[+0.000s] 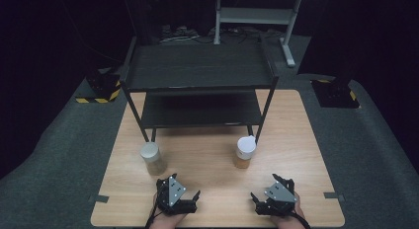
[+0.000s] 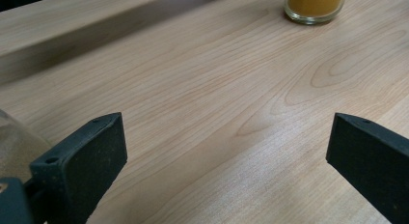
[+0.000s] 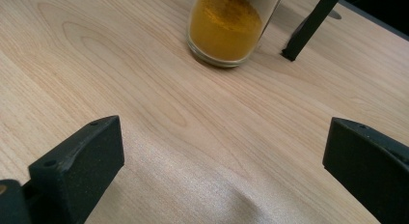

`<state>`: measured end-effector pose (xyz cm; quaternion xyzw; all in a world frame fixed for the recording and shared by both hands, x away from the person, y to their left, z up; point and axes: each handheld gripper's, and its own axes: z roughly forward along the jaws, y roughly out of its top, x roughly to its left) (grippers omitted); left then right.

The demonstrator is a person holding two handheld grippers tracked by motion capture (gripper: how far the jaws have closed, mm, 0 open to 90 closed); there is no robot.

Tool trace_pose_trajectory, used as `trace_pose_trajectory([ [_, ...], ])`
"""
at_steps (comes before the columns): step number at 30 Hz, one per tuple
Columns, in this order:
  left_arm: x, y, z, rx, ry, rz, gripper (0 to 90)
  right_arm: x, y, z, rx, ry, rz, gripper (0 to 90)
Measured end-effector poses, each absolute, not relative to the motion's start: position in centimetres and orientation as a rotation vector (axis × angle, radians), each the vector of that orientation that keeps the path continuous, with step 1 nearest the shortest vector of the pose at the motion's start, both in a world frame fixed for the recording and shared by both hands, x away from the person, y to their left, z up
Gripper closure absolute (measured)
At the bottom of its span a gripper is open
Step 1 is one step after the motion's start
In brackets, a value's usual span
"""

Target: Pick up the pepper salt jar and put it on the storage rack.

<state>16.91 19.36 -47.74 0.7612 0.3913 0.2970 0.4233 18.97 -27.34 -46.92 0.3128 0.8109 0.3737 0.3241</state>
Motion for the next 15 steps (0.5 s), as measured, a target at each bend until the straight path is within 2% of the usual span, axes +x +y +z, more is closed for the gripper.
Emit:
trace_pose_trajectory([
  [15, 16.47, 19.53, -47.92, 1.909, 0.941, 0.754, 1.0, 19.02, -27.47, -46.91, 0.810, 2.135, 0.987, 0.0],
])
